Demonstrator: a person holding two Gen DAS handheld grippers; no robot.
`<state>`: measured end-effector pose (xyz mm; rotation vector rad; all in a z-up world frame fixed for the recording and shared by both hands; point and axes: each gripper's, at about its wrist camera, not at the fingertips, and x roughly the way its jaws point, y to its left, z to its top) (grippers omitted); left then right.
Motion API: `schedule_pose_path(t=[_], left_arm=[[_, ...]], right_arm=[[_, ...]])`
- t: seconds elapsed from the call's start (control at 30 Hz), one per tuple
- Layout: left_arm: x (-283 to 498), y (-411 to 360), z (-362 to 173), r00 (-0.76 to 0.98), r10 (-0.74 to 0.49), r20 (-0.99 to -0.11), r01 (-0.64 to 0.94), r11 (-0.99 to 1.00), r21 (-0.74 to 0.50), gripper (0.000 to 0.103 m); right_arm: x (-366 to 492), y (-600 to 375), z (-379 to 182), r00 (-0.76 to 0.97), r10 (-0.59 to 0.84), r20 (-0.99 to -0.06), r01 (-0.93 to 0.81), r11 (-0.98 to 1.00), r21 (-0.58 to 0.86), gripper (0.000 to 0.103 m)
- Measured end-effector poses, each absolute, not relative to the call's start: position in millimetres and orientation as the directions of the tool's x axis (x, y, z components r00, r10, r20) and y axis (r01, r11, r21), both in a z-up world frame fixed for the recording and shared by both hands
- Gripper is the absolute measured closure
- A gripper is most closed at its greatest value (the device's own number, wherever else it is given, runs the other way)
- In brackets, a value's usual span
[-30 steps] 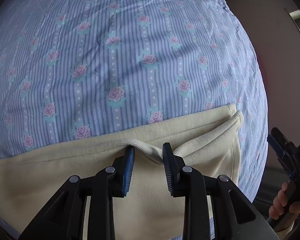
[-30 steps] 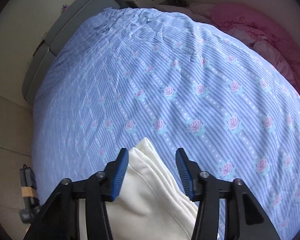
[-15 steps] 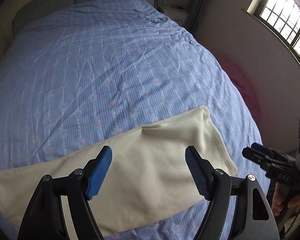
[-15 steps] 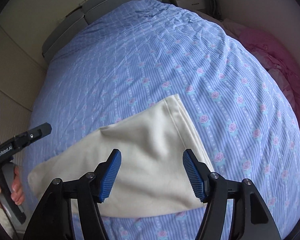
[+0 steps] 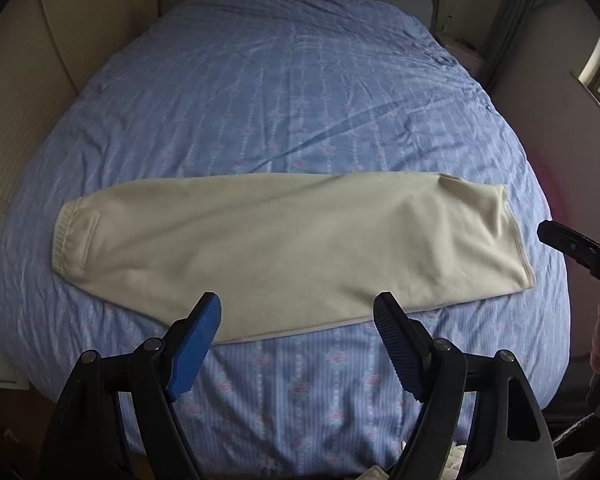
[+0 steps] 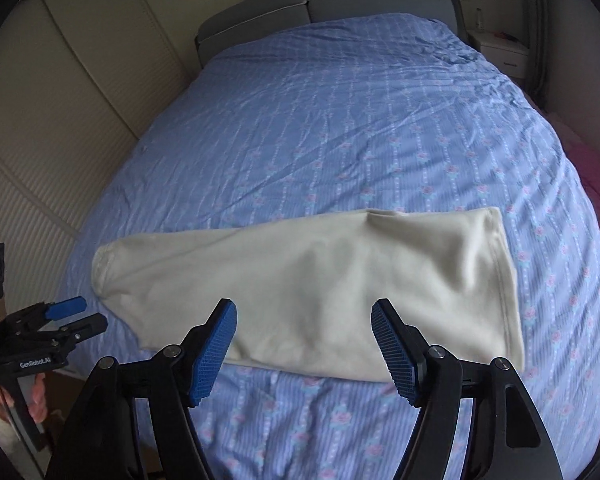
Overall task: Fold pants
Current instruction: 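Open both tools and release the folded trousers onto the bed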
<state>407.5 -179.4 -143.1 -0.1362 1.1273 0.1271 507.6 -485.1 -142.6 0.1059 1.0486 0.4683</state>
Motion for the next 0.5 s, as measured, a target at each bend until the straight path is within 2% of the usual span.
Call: schedule_pose_path(t=[0.13, 0.27, 0.4, 0.5], left_arm=[[371, -108, -128, 0.477, 0.068, -0.876, -0.228, 0.972, -0.049, 0.02], [347, -33, -119, 0.529, 0.081, -0.845, -0.215, 0.976, -0.042, 0.017], [342, 49, -121, 0.536, 0.057, -0.842, -0.178, 0.983, -0.046, 0.017], [344, 111, -128, 0.548, 0.011, -0.837, -0.167, 0.981, -0.097, 0.017]], right_arm=[[487, -415, -135, 0.368, 0.469, -0.803, -0.398, 0.86, 0.32, 0.032], [464, -338, -125, 0.357, 0.486, -0.798, -0.453, 0.837, 0.307, 0.032], [441, -260, -122, 0.382, 0.457, -0.803, -0.427, 0.858, 0.285, 0.029], [430, -207, -123, 0.375, 0.442, -0.815, -0.364, 0.878, 0.309, 0.029]])
